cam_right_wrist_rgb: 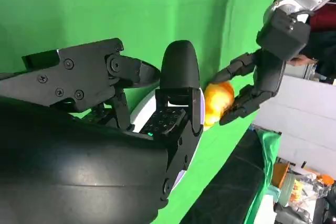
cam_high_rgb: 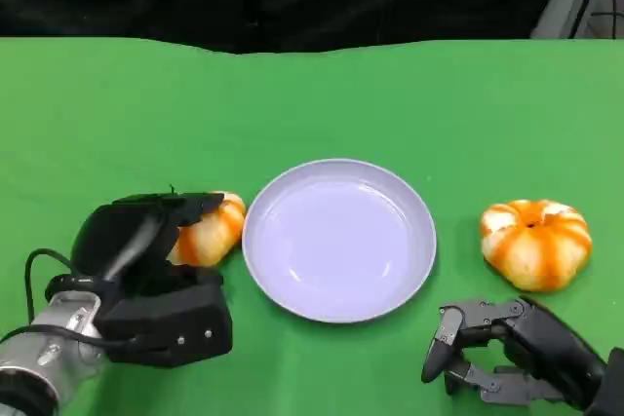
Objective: Grasp the bread from the table and place it into the plate.
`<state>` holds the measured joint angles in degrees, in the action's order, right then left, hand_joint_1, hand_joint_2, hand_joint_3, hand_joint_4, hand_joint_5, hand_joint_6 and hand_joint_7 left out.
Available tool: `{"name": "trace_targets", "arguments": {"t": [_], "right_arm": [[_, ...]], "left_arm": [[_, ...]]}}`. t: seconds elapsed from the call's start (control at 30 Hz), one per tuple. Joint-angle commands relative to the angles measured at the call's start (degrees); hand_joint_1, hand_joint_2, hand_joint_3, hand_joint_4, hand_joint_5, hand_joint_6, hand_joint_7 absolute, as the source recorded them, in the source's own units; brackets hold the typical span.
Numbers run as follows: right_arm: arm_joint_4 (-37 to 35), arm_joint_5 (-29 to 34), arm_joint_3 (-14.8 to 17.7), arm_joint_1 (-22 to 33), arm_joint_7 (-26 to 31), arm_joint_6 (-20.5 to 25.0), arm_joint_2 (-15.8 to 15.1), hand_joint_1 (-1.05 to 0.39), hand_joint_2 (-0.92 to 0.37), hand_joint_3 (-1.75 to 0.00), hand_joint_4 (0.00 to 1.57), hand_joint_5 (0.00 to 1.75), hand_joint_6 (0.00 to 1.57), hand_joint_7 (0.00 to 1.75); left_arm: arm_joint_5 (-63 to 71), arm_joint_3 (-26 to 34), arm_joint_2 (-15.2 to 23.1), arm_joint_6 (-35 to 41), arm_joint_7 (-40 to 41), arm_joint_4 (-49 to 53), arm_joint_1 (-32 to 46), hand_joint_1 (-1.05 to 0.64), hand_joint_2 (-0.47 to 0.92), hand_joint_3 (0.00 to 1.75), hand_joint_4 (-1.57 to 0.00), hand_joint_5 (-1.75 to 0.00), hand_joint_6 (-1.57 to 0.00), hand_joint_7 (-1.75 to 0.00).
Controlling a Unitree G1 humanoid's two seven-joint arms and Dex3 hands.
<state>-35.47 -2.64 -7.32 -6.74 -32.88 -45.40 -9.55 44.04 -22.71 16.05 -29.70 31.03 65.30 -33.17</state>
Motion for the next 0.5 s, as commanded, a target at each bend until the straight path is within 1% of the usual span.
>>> {"name": "trace_targets", "arguments": {"t": [0.03, 0.1, 0.13, 0.23, 0.27, 0.3, 0.33, 0.43, 0.5], "right_arm": [[0.3, -0.3, 0.2, 0.3, 0.1, -0.4, -0.7, -0.07, -0.92, -0.47, 0.71, 1.55, 0.81, 1.05], [0.3, -0.2, 0.2, 0.4, 0.1, -0.5, -0.7, -0.07, -0.92, -0.47, 0.72, 1.55, 0.81, 1.05], [0.3, -0.1, 0.2, 0.4, 0.2, -0.6, -0.8, -0.07, -0.92, -0.48, 0.72, 1.55, 0.81, 1.05], [0.4, 0.0, 0.2, 0.4, 0.3, -0.6, -0.8, -0.07, -0.92, -0.48, 0.72, 1.55, 0.81, 1.05], [0.4, 0.0, 0.2, 0.4, 0.3, -0.5, -0.8, -0.07, -0.92, -0.48, 0.72, 1.55, 0.81, 1.05], [0.5, 0.0, 0.2, 0.4, 0.3, -0.3, -0.8, -0.07, -0.92, -0.48, 0.72, 1.55, 0.81, 1.05], [0.6, 0.1, 0.1, 0.4, 0.3, -0.2, -0.9, -0.08, -0.92, -0.48, 0.71, 1.55, 0.81, 1.05], [0.8, 0.2, 0.2, 0.4, 0.3, -0.1, -1.0, -0.08, -0.92, -0.48, 0.71, 1.55, 0.81, 1.05], [0.7, 0.1, 0.2, 0.4, 0.2, -0.1, -0.9, -0.08, -0.92, -0.48, 0.71, 1.55, 0.8, 1.05]], "left_arm": [[-0.9, -1.1, 0.7, 0.6, -0.3, 1.4, -1.2, -0.72, 0.92, 0.09, -0.56, -0.02, -0.58, 0.0], [-1.1, -1.6, 0.8, 0.5, -0.5, 1.5, -1.3, -0.68, 0.92, 0.07, -0.56, -0.01, -0.58, 0.0], [-1.3, -1.8, 0.8, 0.3, -0.6, 1.5, -1.3, -0.51, 0.88, 0.04, -0.57, -0.01, -0.57, 0.0], [-1.8, -2.3, 1.0, 0.0, -0.9, 1.5, -1.3, -0.37, 0.84, 0.01, -0.58, -0.01, -0.57, 0.0], [-1.9, -2.4, 1.0, -0.1, -1.1, 1.5, -1.3, -0.28, 0.83, 0.01, -0.58, -0.01, -0.57, 0.0], [-2.0, -2.5, 1.2, -0.2, -1.4, 1.4, -1.3, -0.23, 0.82, 0.01, -0.58, -0.01, -0.57, 0.0], [-2.1, -2.7, 1.3, -0.3, -1.6, 1.4, -1.2, -0.13, 0.82, 0.01, -0.57, 0.0, -0.56, 0.0], [-1.9, -3.1, 1.6, -0.4, -2.1, 1.2, -1.3, -0.06, 0.83, 0.01, -0.57, 0.0, -0.56, 0.0], [-1.9, -3.2, 1.7, -0.4, -2.3, 1.2, -1.3, -0.04, 0.84, 0.01, -0.57, 0.0, -0.56, 0.0]]}}
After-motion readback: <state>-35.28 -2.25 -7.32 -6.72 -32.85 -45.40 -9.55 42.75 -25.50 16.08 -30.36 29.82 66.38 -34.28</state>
